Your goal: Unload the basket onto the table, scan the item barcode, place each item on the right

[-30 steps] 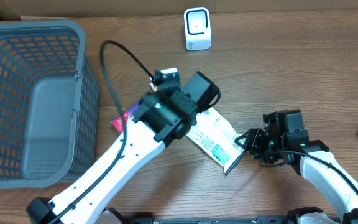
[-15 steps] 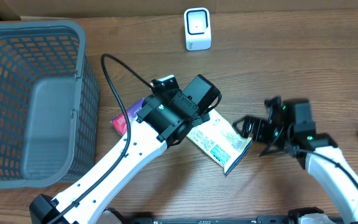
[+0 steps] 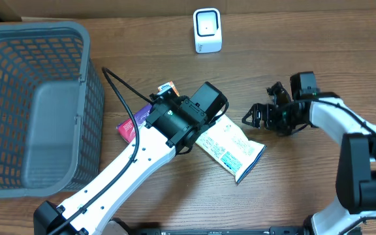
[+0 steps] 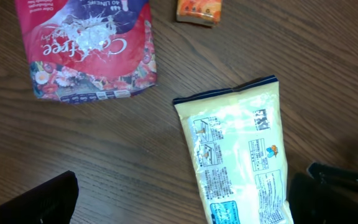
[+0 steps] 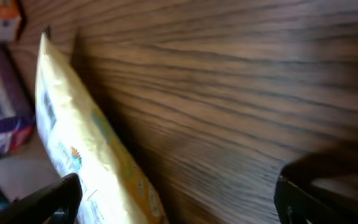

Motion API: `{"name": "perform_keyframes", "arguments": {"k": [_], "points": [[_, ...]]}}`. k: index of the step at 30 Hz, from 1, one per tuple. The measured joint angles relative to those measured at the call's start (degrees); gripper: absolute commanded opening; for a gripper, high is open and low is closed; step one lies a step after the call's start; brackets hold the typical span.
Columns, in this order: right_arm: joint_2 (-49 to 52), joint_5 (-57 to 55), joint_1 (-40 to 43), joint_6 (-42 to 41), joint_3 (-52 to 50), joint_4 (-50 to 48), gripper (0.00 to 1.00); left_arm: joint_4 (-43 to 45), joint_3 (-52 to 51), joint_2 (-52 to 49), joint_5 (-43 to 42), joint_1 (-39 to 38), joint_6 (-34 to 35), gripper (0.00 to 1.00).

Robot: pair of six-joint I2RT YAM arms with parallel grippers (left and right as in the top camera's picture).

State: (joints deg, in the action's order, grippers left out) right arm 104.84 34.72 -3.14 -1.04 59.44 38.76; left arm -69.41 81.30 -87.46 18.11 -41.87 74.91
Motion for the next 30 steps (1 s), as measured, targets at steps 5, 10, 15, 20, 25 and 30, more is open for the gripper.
{"name": "perform_keyframes", "arguments": {"k": [5, 10, 15, 20, 25, 30], "points": [[0.9, 3.7, 0.0, 5.6, 0.4, 3.6, 1.0, -0.1, -1.1, 0.0, 0.0, 1.2, 0.2, 1.0], [1.3, 6.3, 0.0, 9.2, 0.4, 8.0, 1.0, 2.0, -4.9, 0.0, -0.9, 2.9, 0.2, 1.0], [1.6, 10.1, -0.7, 12.7, 0.3, 9.2, 1.0, 8.9, -11.1, 0.0, -4.0, 3.7, 0.2, 1.0], [1.6, 10.6, -3.3, 13.7, 0.2, 8.8, 1.0, 12.6, -15.8, 0.0, -6.4, 3.7, 0.2, 1.0], [1.6, 7.8, -6.4, 13.9, 0.1, 8.1, 1.0, 16.5, -19.0, 0.0, -7.1, 3.7, 0.1, 1.0], [1.6, 6.3, -7.5, 13.9, -0.6, 6.1, 0.93, 18.9, -21.7, 0.0, -7.4, 3.7, 0.2, 1.0]]}}
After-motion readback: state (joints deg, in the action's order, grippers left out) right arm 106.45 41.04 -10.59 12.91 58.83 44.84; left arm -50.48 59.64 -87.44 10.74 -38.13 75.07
